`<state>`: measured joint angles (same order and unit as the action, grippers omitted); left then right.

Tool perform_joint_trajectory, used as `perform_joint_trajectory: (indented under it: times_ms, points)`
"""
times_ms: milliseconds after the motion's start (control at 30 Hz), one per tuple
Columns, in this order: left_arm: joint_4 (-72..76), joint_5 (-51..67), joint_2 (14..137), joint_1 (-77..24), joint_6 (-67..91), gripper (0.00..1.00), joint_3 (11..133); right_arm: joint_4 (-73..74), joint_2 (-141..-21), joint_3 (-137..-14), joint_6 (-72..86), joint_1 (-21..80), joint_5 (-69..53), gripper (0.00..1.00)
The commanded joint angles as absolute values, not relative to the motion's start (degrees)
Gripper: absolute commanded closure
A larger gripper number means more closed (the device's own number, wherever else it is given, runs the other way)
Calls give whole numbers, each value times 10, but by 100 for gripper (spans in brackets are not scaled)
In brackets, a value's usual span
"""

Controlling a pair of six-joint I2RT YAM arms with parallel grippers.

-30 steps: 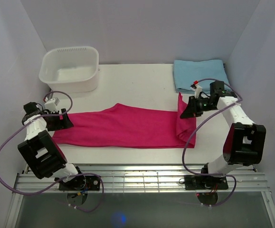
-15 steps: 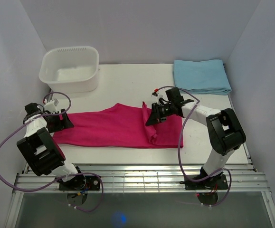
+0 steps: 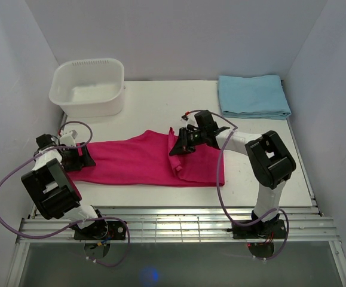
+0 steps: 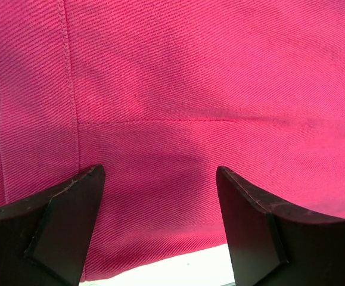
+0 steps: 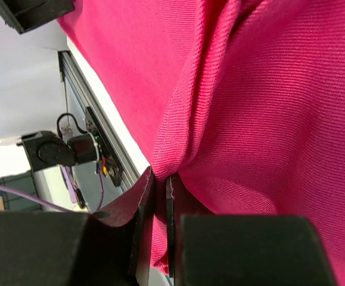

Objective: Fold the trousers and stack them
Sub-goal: Fold the trousers

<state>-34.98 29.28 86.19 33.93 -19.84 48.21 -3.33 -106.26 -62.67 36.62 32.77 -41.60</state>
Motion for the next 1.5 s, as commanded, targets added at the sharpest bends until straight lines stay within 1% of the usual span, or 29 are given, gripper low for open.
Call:
perform_joint_trajectory:
  times_ms: [0, 433, 700, 1033, 1067, 1133, 1200, 1233, 1467]
  points:
    - [-335, 287, 844, 336, -205, 14, 473, -75, -1084, -662, 424, 345, -409, 92]
    - [-326, 282, 848, 333, -213, 13, 464, -96, -1150, -725, 485, 388, -408, 92]
    - [-322, 280, 855, 333, -214, 13, 468, -98, -1177, -738, 501, 409, -396, 92]
    - [-323, 284, 843, 332, -214, 12, 465, -125, -1201, -747, 538, 420, -408, 92]
    - [-323, 286, 842, 332, -214, 11, 466, -136, -1202, -744, 543, 421, -421, 78]
    - [-324, 289, 839, 332, -214, 11, 467, -184, -1198, -730, 561, 421, -432, 75]
    - [-324, 294, 838, 331, -210, 11, 468, -198, -1196, -734, 571, 423, -440, 89]
    - [-324, 294, 838, 330, -209, 11, 470, -193, -1197, -747, 570, 425, -441, 92]
    - [-329, 290, 835, 326, -207, 11, 476, -171, -1209, -758, 577, 435, -421, 92]
